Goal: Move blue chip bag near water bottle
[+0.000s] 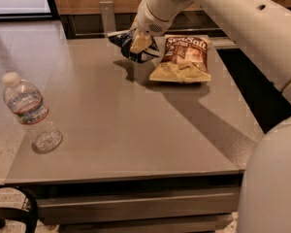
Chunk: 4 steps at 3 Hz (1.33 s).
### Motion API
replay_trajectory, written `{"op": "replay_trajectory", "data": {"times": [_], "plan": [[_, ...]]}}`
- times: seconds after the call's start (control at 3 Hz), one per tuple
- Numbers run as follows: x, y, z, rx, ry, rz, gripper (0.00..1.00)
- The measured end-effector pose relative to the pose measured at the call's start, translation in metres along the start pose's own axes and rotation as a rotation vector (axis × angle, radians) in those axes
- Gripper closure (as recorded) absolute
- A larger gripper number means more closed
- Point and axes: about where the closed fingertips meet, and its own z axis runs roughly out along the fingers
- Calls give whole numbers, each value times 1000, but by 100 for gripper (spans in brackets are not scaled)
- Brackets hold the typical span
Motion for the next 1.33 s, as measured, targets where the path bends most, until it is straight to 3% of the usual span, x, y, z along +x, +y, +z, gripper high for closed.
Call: {"op": "replay_trajectory", "data": {"times": [0.33,0.67,1.0,1.33], "plan": [[-9,6,-41,54,23,-35,100],[-23,28,-83,90,20,-68,100],[-35,60,-105,92,-5,-83,100],[-52,98,-106,41,-28,-103,100]]}}
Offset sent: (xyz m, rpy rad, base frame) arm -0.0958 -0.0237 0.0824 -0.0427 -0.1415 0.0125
